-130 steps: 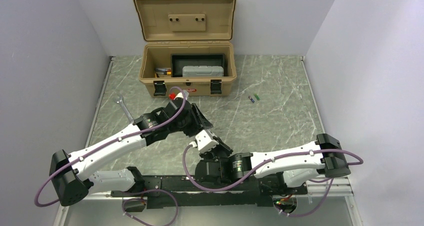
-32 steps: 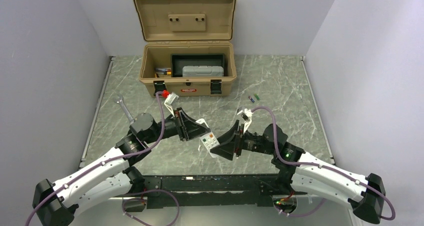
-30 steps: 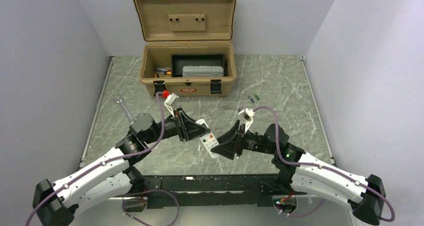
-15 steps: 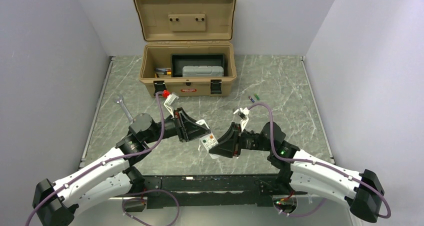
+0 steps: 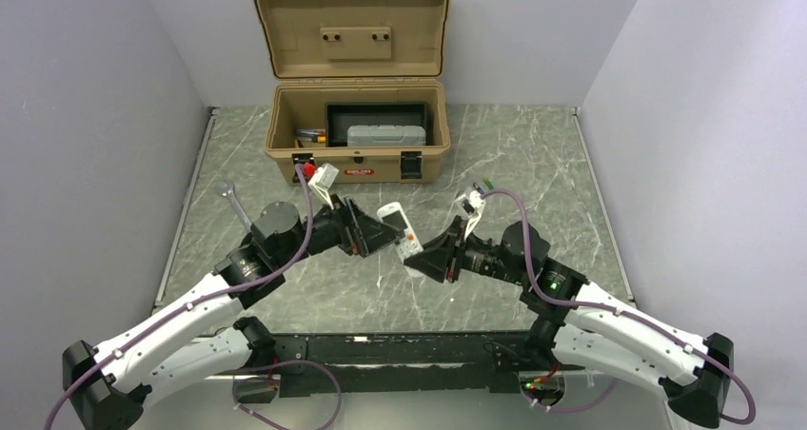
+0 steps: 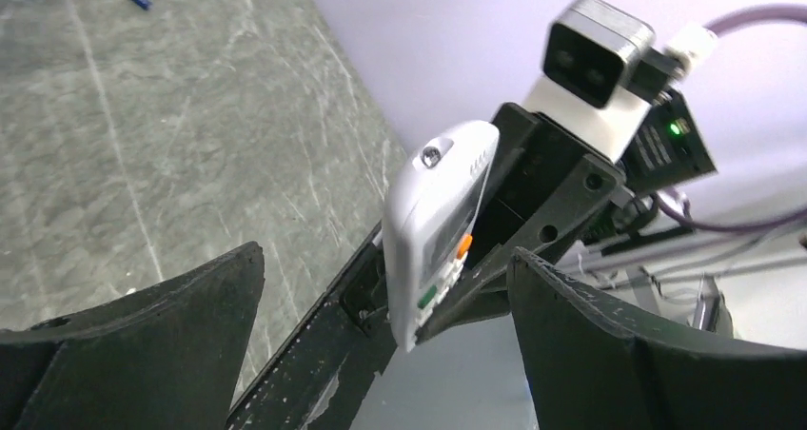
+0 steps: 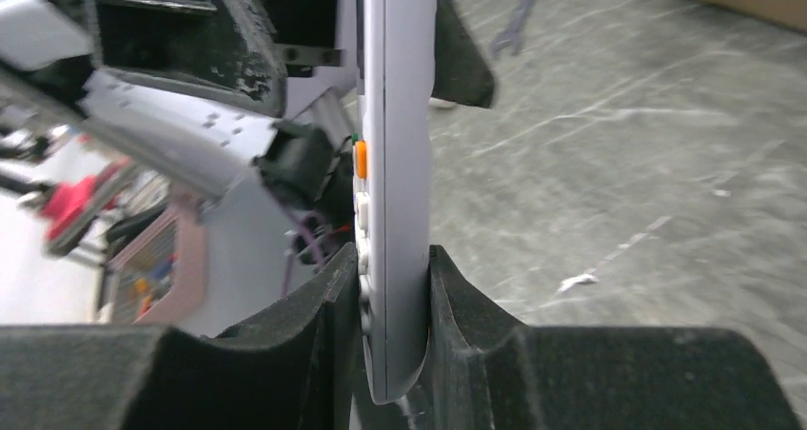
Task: Load the batteries into the remote control
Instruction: Adjust the remote control.
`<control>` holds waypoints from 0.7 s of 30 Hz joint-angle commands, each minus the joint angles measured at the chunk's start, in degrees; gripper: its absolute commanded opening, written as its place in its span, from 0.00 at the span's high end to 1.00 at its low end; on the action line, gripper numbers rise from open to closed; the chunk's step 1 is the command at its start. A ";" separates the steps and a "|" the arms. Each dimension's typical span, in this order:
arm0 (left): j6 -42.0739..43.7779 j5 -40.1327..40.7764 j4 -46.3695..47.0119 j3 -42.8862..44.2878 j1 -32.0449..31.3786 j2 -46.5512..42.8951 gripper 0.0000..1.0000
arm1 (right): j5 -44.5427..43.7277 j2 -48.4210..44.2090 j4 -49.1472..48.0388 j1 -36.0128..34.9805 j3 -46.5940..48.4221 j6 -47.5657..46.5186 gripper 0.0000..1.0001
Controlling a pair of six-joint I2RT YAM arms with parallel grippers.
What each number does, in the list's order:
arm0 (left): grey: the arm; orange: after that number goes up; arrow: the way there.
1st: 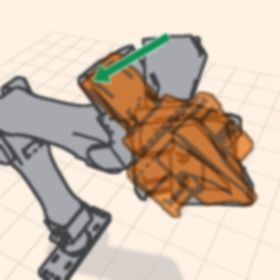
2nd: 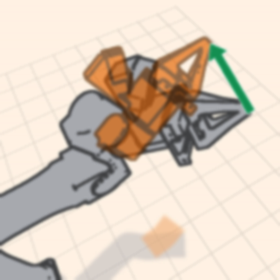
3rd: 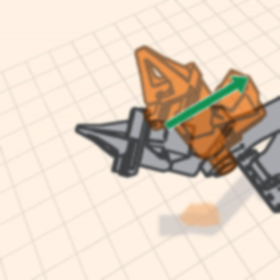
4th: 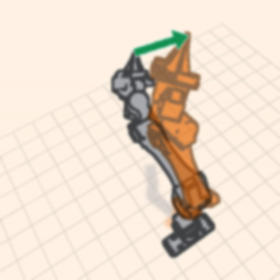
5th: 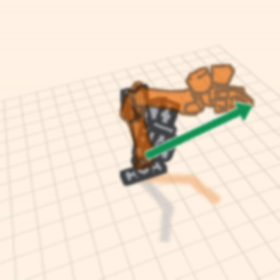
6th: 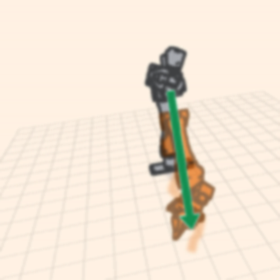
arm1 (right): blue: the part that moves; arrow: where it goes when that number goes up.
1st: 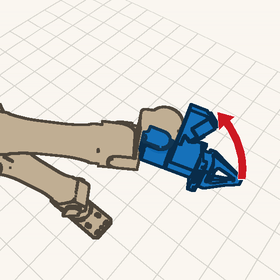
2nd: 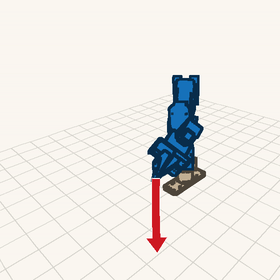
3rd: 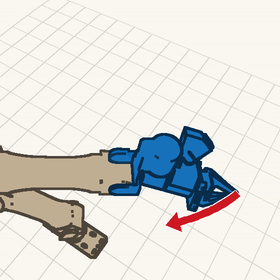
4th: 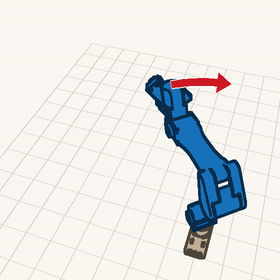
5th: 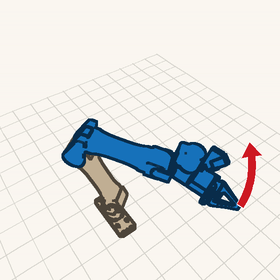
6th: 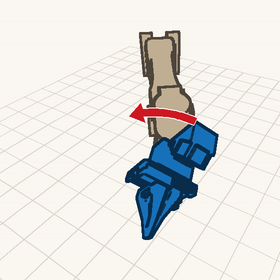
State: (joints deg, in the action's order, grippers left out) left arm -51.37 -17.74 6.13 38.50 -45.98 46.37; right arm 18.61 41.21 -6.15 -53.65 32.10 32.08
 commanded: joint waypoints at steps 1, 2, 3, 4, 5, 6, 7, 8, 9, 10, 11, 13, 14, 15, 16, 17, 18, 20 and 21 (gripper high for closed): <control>-4.81 11.32 -11.88 7.48 0.16 0.61 0.01 | -14.44 1.20 12.44 0.04 7.56 -7.69 1.00; -6.84 13.62 -14.70 9.28 0.05 1.14 0.01 | -16.41 2.63 15.11 -0.03 9.06 -8.66 1.00; -9.00 15.61 -17.88 11.13 0.01 1.79 0.01 | -18.18 4.28 17.54 -0.11 10.52 -9.38 1.00; -11.02 17.23 -22.14 13.08 0.02 2.83 0.01 | -21.23 5.90 19.75 -0.53 11.92 -10.31 1.00; -12.38 18.35 -24.96 15.15 0.03 3.70 0.01 | -24.40 7.74 21.83 -2.00 13.37 -11.31 1.00; -13.57 19.87 -27.38 17.11 -0.12 4.56 0.01 | -28.74 9.04 23.77 -4.03 14.74 -11.98 1.00; -14.52 20.99 -29.47 18.70 -0.35 5.36 0.01 | -34.20 10.13 25.15 -7.18 16.12 -13.08 1.00; -15.32 21.92 -30.90 19.98 -0.52 6.15 0.01 | -39.82 11.29 26.23 -10.74 17.76 -14.05 1.00; -16.29 22.51 -32.07 20.84 -0.78 6.71 0.01 | -45.81 12.64 27.32 -13.76 18.99 -14.74 1.00; -17.35 22.85 -32.60 21.31 -1.01 7.32 0.01 | -50.72 14.10 28.35 -16.07 20.23 -15.16 1.00; -18.54 22.96 -33.08 21.53 -1.18 7.90 0.00 | -52.85 15.56 29.32 -17.43 21.36 -15.21 1.00; -20.00 23.12 -33.76 21.74 -1.62 9.15 0.01 | -56.59 17.25 30.16 -19.73 22.51 -14.78 1.00; -20.56 23.60 -34.83 22.08 -1.91 9.78 0.00 | -58.61 17.51 29.85 -20.97 22.64 -14.81 1.00; -21.09 24.34 -36.05 22.63 -2.30 10.52 0.01 | -60.10 17.58 29.45 -22.08 22.66 -14.85 1.00; -21.51 24.92 -37.39 23.16 -2.72 11.17 0.01 | -61.26 17.73 29.06 -22.99 22.78 -14.77 1.00; -22.07 25.53 -38.52 23.75 -3.03 11.72 0.01 | -62.16 18.03 29.12 -23.79 23.01 -14.88 1.00; -22.52 25.90 -39.24 24.08 -3.33 12.25 0.01 | -63.31 18.52 29.36 -24.61 23.51 -15.00 1.00; -23.47 26.61 -39.92 24.54 -3.76 12.97 0.01 | -65.52 19.94 29.89 -26.29 24.51 -15.54 1.00; -24.06 26.68 -40.16 24.77 -3.91 13.31 0.01 | -66.52 20.83 30.19 -27.23 25.03 -15.90 1.00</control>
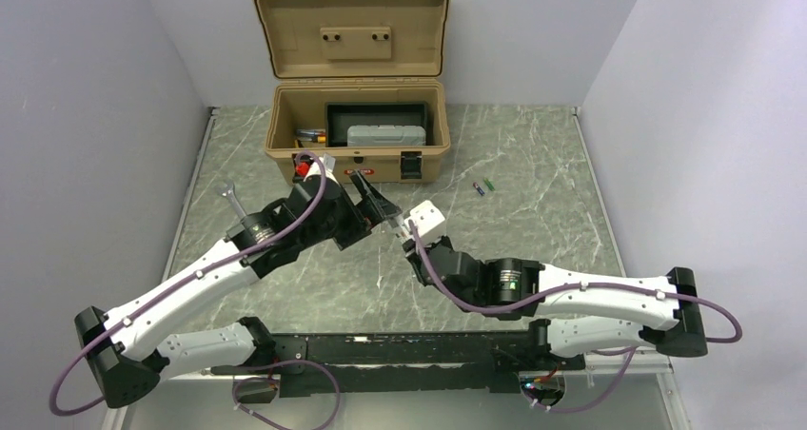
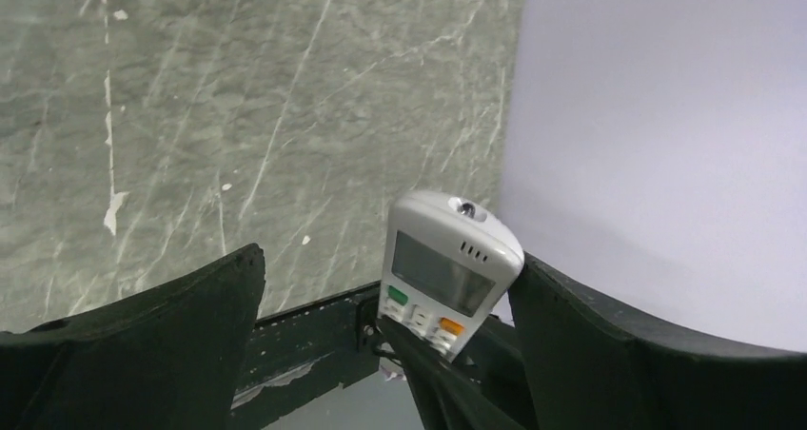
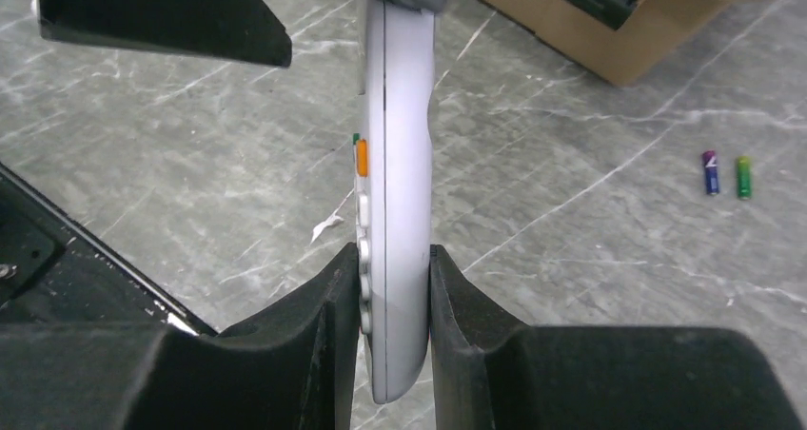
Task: Load the batteries into the remote control
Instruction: Adjust the remote control.
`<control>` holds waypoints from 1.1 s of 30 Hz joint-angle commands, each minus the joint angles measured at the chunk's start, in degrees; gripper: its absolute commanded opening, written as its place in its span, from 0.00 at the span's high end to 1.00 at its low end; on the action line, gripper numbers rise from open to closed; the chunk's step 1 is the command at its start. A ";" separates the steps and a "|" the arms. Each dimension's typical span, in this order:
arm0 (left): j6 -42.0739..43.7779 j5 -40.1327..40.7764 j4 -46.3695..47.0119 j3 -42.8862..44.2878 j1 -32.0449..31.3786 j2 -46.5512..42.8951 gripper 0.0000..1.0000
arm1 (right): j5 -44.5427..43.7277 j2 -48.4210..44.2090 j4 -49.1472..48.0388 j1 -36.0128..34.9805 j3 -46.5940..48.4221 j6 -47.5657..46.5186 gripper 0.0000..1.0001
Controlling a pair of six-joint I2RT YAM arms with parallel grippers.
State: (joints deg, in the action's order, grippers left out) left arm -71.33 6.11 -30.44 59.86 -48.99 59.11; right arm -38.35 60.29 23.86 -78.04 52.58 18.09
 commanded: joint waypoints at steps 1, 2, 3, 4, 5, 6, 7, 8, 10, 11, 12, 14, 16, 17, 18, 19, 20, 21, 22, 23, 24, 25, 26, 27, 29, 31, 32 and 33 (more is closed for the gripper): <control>-4.42 2.85 -3.71 3.72 -1.09 0.95 0.01 | -10.45 2.67 0.71 -3.36 5.23 -2.20 1.00; -4.55 2.86 -3.93 4.01 -1.18 1.38 0.01 | -11.35 4.09 1.18 -3.84 5.90 -2.44 1.00; -4.90 2.87 -4.26 4.40 -1.26 1.82 0.01 | -12.27 5.18 1.53 -4.32 6.49 -2.67 1.00; -5.17 2.77 -4.56 4.76 -1.36 2.43 0.01 | -12.76 6.15 1.70 -4.72 7.09 -3.01 1.00; -5.34 2.50 -4.62 5.06 -1.44 2.85 0.00 | -13.15 7.08 1.79 -5.00 7.80 -3.25 1.00; -5.75 2.16 -4.73 5.21 -1.46 3.27 0.01 | -13.50 7.88 1.83 -5.41 8.22 -3.50 1.00; -5.98 1.91 -4.43 5.20 -1.59 3.49 0.01 | -14.00 8.65 1.81 -5.79 8.66 -3.68 1.00; -6.08 1.69 -4.11 5.13 -1.65 3.60 0.01 | -14.56 9.38 1.81 -6.37 9.00 -3.75 1.00; -6.27 1.69 -3.94 4.83 -1.70 3.73 0.03 | -16.26 10.40 2.04 -7.23 9.73 -3.82 1.00; -6.23 1.95 -4.02 4.77 -1.73 3.66 0.06 | -17.08 10.76 2.33 -7.57 10.00 -3.66 1.00; -6.19 2.09 -4.16 4.68 -1.74 3.60 0.08 | -17.76 11.15 2.67 -7.86 10.19 -3.55 1.00; -6.09 2.18 -4.17 4.28 -1.72 3.37 0.15 | -18.67 11.63 3.48 -8.33 10.58 -3.27 1.00; -6.09 2.15 -3.95 3.64 -1.79 3.06 0.29 | -19.05 12.17 4.03 -8.59 10.78 -3.05 1.00; -6.03 2.15 -3.71 3.44 -1.78 2.95 0.38 | -19.19 12.34 4.13 -8.69 10.75 -2.91 1.00; -5.95 2.10 -3.71 3.37 -1.73 2.94 0.45 | -19.19 12.43 4.03 -8.77 10.67 -3.01 1.00; -5.88 2.02 -4.17 3.41 -1.78 3.13 0.52 | -19.25 12.47 3.97 -8.77 10.56 -3.07 1.00; -5.80 1.88 -4.63 3.71 -1.76 3.30 0.59 | -19.39 12.59 4.06 -8.74 10.53 -2.99 1.00; -5.69 1.75 -4.94 3.93 -1.76 3.57 0.66 | -19.54 12.65 4.09 -8.87 10.53 -3.07 1.00; -5.67 1.55 -5.23 4.03 -1.74 3.75 0.72 | -19.61 12.85 4.25 -8.84 10.65 -3.09 1.00; -5.62 1.40 -5.40 4.00 -1.72 3.85 0.78 | -19.76 13.08 4.49 -8.86 10.84 -2.98 1.00; -5.58 1.32 -5.31 3.89 -1.80 3.90 0.81 | -19.82 13.28 4.45 -8.86 10.97 -3.17 1.00; -5.57 1.10 -5.09 3.66 -1.74 3.90 0.84 | -19.88 13.42 4.49 -8.92 11.23 -3.26 1.00; -5.51 0.91 -4.85 3.35 -1.79 3.91 0.89 | -19.92 13.64 4.60 -8.97 11.43 -3.12 1.00; -5.37 0.62 -4.51 3.06 -1.77 3.86 0.92 | -19.75 13.64 4.33 -8.98 11.49 -3.13 1.00; -4.79 -0.02 -3.75 2.59 -1.78 3.74 1.00 | -18.67 13.24 2.82 -9.12 11.08 -3.51 0.90; -4.16 -0.53 -3.04 1.87 -1.73 3.54 1.00 | -17.02 12.24 0.53 -9.18 10.15 -4.25 0.80; -3.59 -1.09 -1.74 1.28 -1.74 3.37 1.00 | -16.20 11.79 -0.43 -9.23 9.76 -4.34 0.77; -3.30 -1.51 -0.47 0.47 -1.73 3.05 1.00 | -15.39 11.24 -1.33 -9.21 9.41 -4.29 0.72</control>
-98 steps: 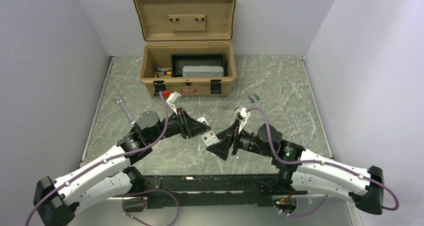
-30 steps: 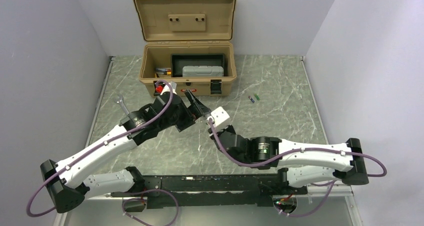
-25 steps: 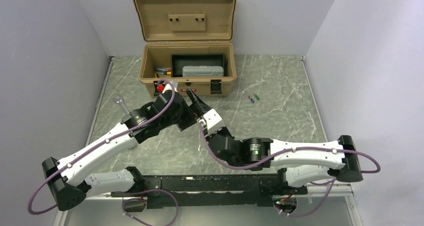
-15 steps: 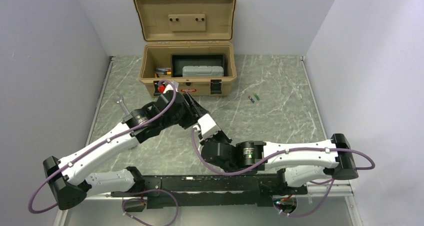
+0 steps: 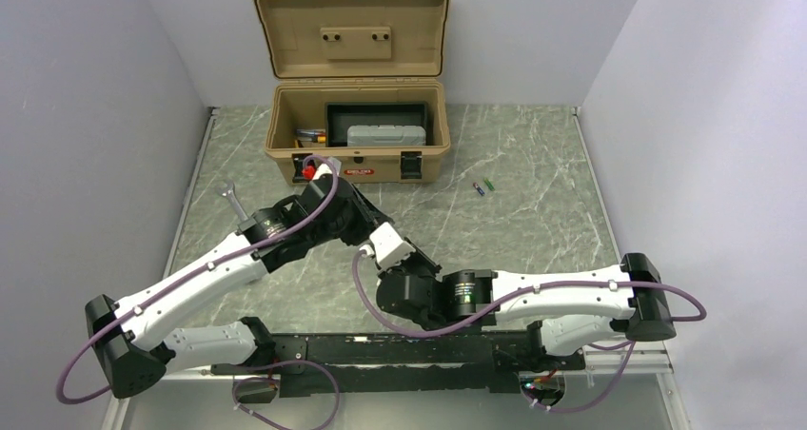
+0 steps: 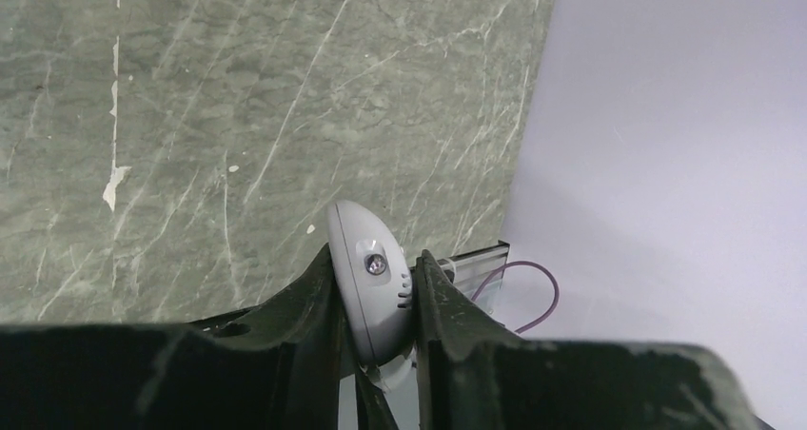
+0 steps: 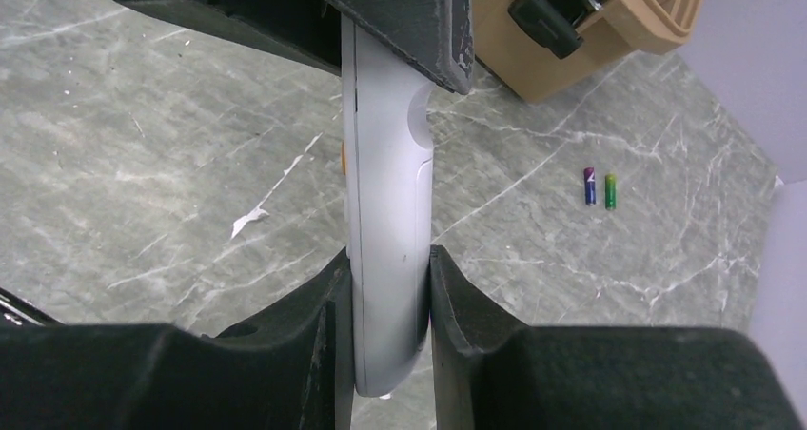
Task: Load the batteries into the remote control
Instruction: Adjust the remote control.
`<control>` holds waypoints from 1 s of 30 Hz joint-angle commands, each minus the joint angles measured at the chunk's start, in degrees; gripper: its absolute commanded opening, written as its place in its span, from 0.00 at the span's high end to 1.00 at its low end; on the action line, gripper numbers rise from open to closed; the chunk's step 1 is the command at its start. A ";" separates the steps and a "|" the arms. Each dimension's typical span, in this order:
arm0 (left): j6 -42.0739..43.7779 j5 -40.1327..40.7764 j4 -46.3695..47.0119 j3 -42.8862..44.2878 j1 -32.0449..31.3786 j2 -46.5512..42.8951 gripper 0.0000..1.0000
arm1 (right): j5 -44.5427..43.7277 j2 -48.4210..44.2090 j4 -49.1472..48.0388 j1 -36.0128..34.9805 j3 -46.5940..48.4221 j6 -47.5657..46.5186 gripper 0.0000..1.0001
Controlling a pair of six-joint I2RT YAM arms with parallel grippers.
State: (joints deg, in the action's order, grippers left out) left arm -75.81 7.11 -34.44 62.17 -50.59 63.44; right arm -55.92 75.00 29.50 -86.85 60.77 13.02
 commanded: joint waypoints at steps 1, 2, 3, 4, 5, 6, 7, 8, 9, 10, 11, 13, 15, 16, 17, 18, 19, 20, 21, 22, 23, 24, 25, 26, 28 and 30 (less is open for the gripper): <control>1.52 -2.95 4.83 -2.72 -0.17 -1.61 1.00 | 3.07 -3.91 -7.71 -0.38 0.90 0.73 0.65; 1.99 -3.53 6.55 -3.72 -0.13 -2.04 1.00 | 4.05 -4.34 -8.53 -0.49 0.65 0.70 0.57; 2.62 -4.07 7.93 -4.77 -0.19 -2.49 1.00 | 4.93 -5.10 -9.36 -0.53 0.40 0.72 0.48; 2.95 -4.22 9.16 -5.63 -0.14 -2.98 1.00 | 6.16 -5.63 -10.36 -0.59 0.13 0.73 0.45; 3.40 -4.34 10.24 -6.71 -0.14 -3.52 1.00 | 7.70 -6.69 -11.81 -0.73 -0.55 0.27 0.40; 3.92 -4.31 11.22 -7.58 -0.19 -4.03 1.00 | 9.35 -8.46 -13.63 -0.82 -1.36 0.00 0.35; 4.44 -4.18 12.08 -8.60 -0.13 -4.72 1.00 | 11.14 -9.71 -14.91 -0.74 -2.28 0.10 0.33; 4.86 -4.12 12.84 -9.75 -0.13 -5.34 1.00 | 12.16 -10.97 -16.57 -0.77 -3.30 0.12 0.30; 5.08 -4.03 13.80 -10.87 -0.20 -6.34 1.00 | 12.91 -12.32 -17.92 -0.76 -4.50 0.39 0.27; 5.28 -4.10 15.01 -12.24 -0.12 -7.17 1.00 | 13.47 -13.54 -18.87 -0.78 -6.06 1.06 0.24; 5.50 -4.24 16.54 -13.89 -0.08 -8.15 1.00 | 14.03 -14.89 -19.71 -0.76 -7.09 1.71 0.22; 6.98 -5.64 21.46 -17.71 0.12 -10.38 1.00 | 15.23 -17.45 -19.97 -0.67 -9.23 3.24 0.17; 9.94 -8.40 29.75 -22.23 0.54 -12.81 1.00 | 18.38 -20.22 -20.48 -0.54 -11.74 3.92 0.12; 10.96 -9.86 33.22 -25.05 0.90 -13.84 1.00 | 19.82 -21.69 -20.56 -0.39 -12.82 4.33 0.10; 11.55 -11.05 37.07 -26.77 1.26 -14.66 1.00 | 20.93 -22.92 -20.47 -0.15 -13.95 5.15 0.08; 12.20 -12.20 39.31 -28.05 1.83 -15.33 1.00 | 21.52 -23.95 -20.34 0.41 -14.99 6.20 0.06; 12.94 -13.22 41.07 -28.88 2.17 -15.81 1.00 | 21.97 -24.94 -20.23 0.99 -15.97 7.21 0.05; 13.76 -14.22 42.27 -29.57 2.56 -16.14 1.00 | 22.57 -25.72 -20.19 1.69 -16.87 8.22 0.05; 14.55 -15.12 43.56 -30.08 2.75 -16.31 1.00 | 23.48 -26.50 -20.41 2.63 -17.79 9.13 0.05; 15.17 -15.94 45.20 -30.50 2.87 -16.40 1.00 | 24.76 -27.21 -21.02 3.62 -18.74 9.85 0.05; 15.56 -16.69 46.35 -30.86 3.02 -16.42 1.00 | 26.18 -27.96 -21.69 4.78 -19.68 10.83 0.04; 15.49 -17.75 47.70 -31.23 3.18 -16.24 1.00 | 28.66 -28.86 -23.01 6.12 -20.77 11.41 0.05; 15.37 -18.88 49.34 -31.57 3.35 -16.04 1.00 | 30.96 -29.51 -24.25 7.52 -21.68 11.90 0.05; 15.20 -19.85 50.68 -31.80 3.55 -15.68 1.00 | 32.96 -30.04 -25.29 8.95 -22.46 12.27 0.04; 14.74 -21.15 52.80 -32.19 3.76 -14.96 1.00 | 36.23 -30.59 -26.81 11.59 -23.56 12.93 0.05; 13.84 -21.68 53.74 -32.44 3.79 -14.33 1.00 | 36.71 -29.94 -26.38 12.77 -23.48 13.23 0.05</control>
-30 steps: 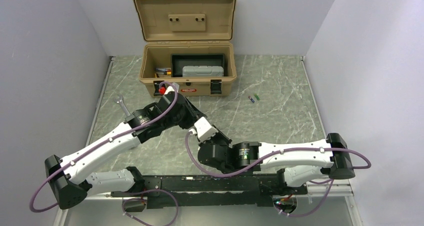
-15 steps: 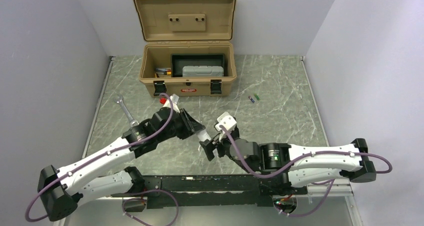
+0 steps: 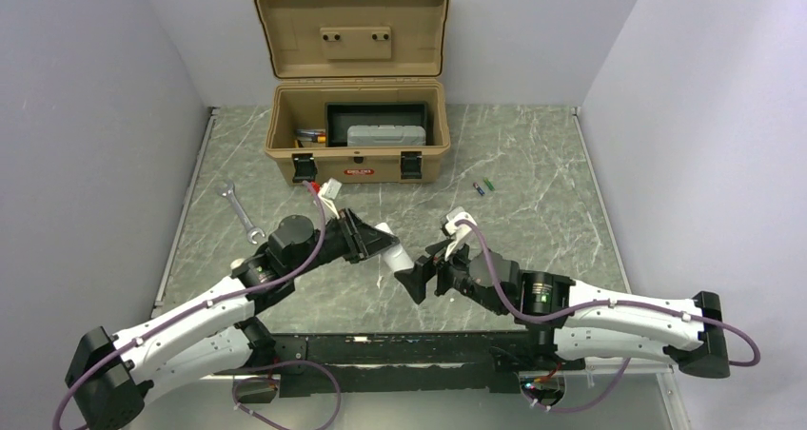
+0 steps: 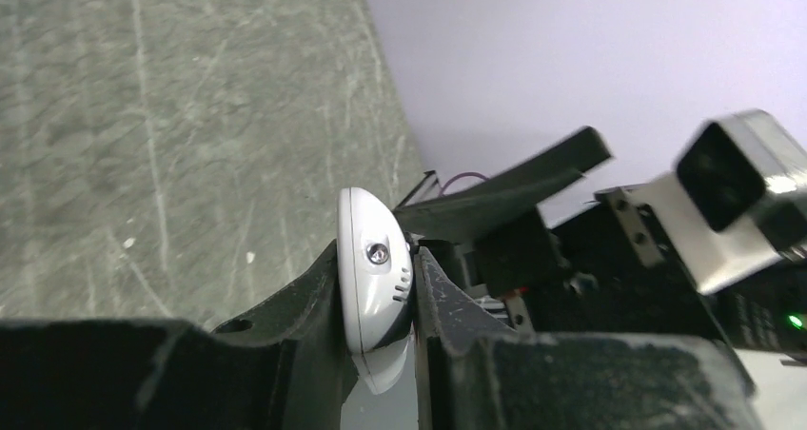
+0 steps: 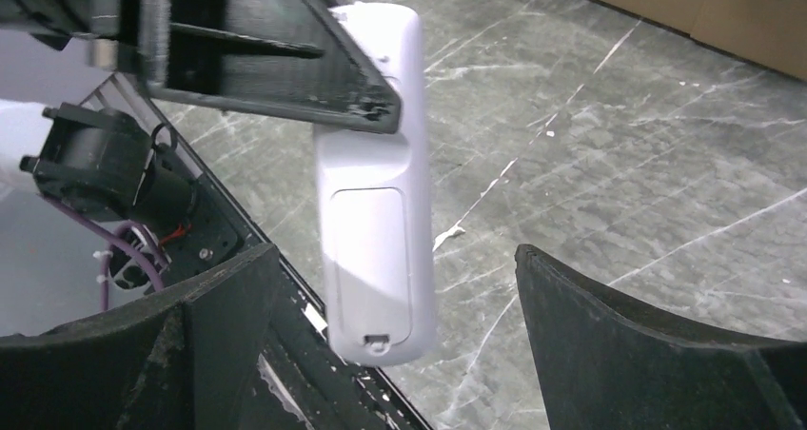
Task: Load the batteries into the remote control
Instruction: Adjust the remote control.
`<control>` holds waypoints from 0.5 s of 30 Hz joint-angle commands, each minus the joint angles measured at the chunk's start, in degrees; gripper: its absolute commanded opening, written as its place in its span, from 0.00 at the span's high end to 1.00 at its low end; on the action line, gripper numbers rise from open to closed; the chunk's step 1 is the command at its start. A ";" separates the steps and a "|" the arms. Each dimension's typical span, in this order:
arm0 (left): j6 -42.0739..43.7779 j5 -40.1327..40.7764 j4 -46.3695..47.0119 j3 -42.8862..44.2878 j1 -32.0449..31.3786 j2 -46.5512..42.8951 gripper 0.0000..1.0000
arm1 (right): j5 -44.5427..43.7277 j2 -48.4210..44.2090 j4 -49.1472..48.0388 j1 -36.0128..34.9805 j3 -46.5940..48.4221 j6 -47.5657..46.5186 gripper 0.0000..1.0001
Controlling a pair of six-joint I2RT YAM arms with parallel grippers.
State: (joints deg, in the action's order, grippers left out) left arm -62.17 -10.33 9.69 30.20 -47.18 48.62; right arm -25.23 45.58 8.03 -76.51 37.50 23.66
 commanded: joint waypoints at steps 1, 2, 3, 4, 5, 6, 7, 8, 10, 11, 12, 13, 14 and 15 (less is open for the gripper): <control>-0.40 -4.27 9.84 -0.56 0.36 0.91 1.00 | 5.92 0.10 -4.47 2.73 0.05 2.50 0.05; -0.95 -4.33 9.96 -0.57 0.34 1.23 1.00 | 5.78 0.88 -4.05 2.87 0.30 2.24 0.05; -1.00 -4.47 10.13 -0.46 0.33 1.59 1.00 | 5.73 1.63 -3.68 2.87 0.70 2.19 0.05; -0.77 -4.54 9.98 -0.15 0.40 1.89 1.00 | 5.91 2.40 -3.51 2.93 1.13 2.10 0.06; -0.43 -4.48 9.48 0.19 0.37 2.13 1.00 | 6.35 3.13 -3.69 2.93 1.43 1.95 0.07; -0.05 -4.14 8.56 0.70 0.36 2.25 1.00 | 6.79 3.78 -3.94 2.94 1.59 1.82 0.09; 0.29 -3.75 7.22 1.44 0.34 2.35 1.00 | 7.18 4.57 -4.18 2.97 1.80 1.83 0.12; 0.64 -3.31 5.78 2.05 0.34 2.28 1.00 | 7.27 4.92 -4.44 2.95 2.01 1.89 0.14; 1.22 -2.51 4.13 2.93 0.38 2.08 1.00 | 6.99 6.19 -4.33 2.88 2.42 1.98 0.23; 1.31 -2.36 3.65 3.16 0.34 1.82 1.00 | 6.75 6.56 -4.13 2.93 2.72 2.00 0.28; 1.28 -2.27 3.38 3.26 0.33 1.64 1.00 | 6.51 6.82 -3.95 2.94 2.87 1.95 0.33; 1.27 -2.10 3.14 3.29 0.33 1.45 1.00 | 6.25 7.02 -3.94 2.92 2.93 1.85 0.37; 1.23 -1.99 2.87 3.25 0.34 1.25 1.00 | 6.17 7.11 -3.93 2.94 2.96 1.64 0.41; 1.06 -1.91 2.66 3.14 0.33 1.15 1.00 | 6.15 7.30 -3.78 2.92 3.06 1.31 0.46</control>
State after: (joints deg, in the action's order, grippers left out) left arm -62.00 -12.82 11.81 30.46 -47.07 51.16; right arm -18.96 52.80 6.79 -73.73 37.54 25.23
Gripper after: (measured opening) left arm 0.288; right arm 0.634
